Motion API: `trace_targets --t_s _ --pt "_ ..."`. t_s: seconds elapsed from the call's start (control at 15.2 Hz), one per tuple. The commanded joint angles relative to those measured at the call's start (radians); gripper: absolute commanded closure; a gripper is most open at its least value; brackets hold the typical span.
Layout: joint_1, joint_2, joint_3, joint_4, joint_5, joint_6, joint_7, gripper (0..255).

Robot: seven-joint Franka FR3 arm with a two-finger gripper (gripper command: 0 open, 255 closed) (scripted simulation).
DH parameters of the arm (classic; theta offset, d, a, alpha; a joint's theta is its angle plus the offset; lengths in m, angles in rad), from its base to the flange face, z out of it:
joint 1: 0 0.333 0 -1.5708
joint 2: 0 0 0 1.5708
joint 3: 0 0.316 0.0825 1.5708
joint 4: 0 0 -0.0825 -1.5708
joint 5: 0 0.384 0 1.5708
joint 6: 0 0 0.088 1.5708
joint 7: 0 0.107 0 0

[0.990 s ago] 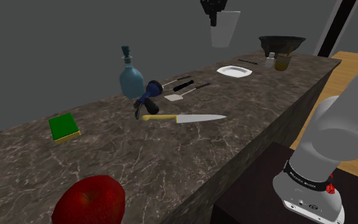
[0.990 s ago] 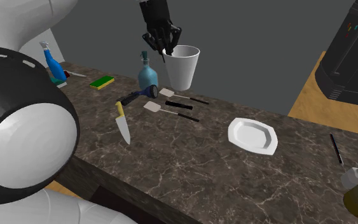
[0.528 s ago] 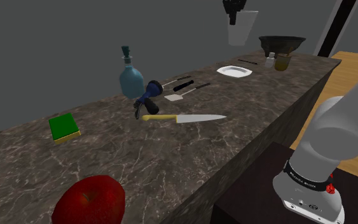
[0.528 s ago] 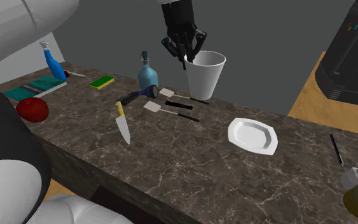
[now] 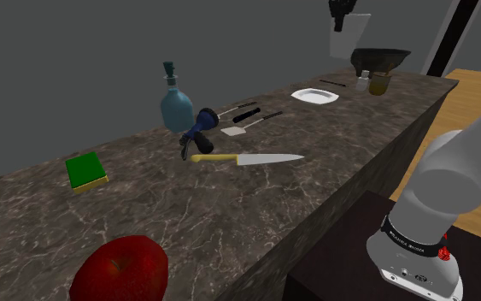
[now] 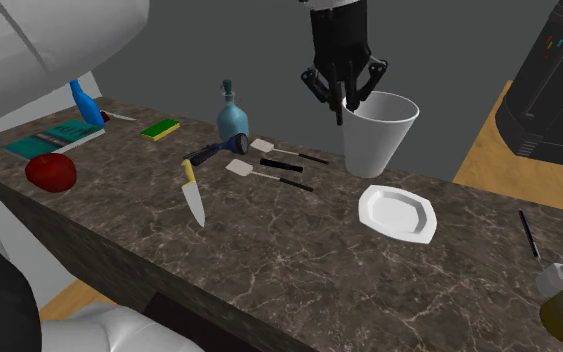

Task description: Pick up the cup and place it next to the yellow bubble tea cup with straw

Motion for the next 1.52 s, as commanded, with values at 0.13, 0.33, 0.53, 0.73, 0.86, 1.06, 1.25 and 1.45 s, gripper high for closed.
trace_targets --t_s 0.13,0.33,0.53,0.73,0.86,1.06,1.25,1.45 --pt "-0.026 -0.001 -0.075 0.002 -0.018 0.024 -0.100 255" --pt "-0.044 0.011 -0.136 0.019 -0.026 0.040 -0.176 255" --pt "-0.061 0.034 -0.199 0.046 -0.028 0.056 -0.255 255" --pt "-0.077 0.070 -0.267 0.085 -0.020 0.073 -0.338 255" --pt "-0.086 0.101 -0.315 0.116 -0.009 0.084 -0.396 255" --pt "-0.102 0.161 -0.392 0.175 0.023 0.099 -0.488 255" --pt "-0.122 0.240 -0.478 0.247 0.078 0.111 -0.590 255" --pt "-0.158 0.346 -0.568 0.337 0.167 0.115 -0.705 255"
